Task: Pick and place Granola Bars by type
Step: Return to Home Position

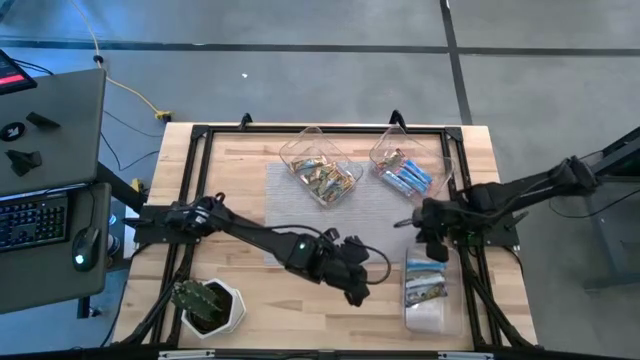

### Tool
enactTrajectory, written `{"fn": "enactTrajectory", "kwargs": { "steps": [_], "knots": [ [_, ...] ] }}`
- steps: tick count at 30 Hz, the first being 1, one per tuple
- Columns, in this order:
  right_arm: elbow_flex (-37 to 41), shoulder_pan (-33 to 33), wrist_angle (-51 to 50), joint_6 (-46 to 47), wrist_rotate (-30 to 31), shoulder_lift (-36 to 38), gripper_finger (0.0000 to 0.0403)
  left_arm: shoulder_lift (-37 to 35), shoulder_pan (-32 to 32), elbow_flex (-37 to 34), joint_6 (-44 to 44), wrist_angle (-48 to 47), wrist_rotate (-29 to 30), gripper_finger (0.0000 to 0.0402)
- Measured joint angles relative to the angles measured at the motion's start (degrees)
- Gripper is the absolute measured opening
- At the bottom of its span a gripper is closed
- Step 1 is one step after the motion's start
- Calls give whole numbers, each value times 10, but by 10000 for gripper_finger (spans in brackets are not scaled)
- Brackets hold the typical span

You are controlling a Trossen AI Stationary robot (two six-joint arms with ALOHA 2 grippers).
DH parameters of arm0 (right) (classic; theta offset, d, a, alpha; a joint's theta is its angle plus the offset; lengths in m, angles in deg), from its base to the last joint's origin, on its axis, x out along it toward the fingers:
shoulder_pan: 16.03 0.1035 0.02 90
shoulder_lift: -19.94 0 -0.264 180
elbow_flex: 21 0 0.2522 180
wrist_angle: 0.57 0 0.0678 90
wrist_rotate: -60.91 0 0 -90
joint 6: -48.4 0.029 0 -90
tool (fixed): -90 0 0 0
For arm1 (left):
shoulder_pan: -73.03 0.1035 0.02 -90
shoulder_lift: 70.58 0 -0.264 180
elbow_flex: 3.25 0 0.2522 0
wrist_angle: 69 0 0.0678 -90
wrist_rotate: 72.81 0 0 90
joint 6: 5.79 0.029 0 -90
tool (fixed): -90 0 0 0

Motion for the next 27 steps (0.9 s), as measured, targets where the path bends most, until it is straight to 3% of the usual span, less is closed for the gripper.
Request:
{"fn": "enactTrajectory", "kwargs": {
  "steps": [5,11,16,23,26,27],
  "knots": [
    [0,64,-1,34,-13,0,3,0,-2,0,-14,1,2,80],
    [-4,95,-2,33,96,1,19,0,-2,0,-14,-3,34,80],
    [-62,94,-13,14,147,12,23,-13,-7,0,-15,-46,58,80],
    [-178,95,-28,-133,229,79,13,-68,-34,0,-26,-224,164,80],
    [-181,94,-28,-173,258,132,8,-107,-58,0,-97,-342,269,80],
    [-170,94,-21,-175,259,155,6,-122,-63,-9,-120,-334,314,80]
  ]
}}
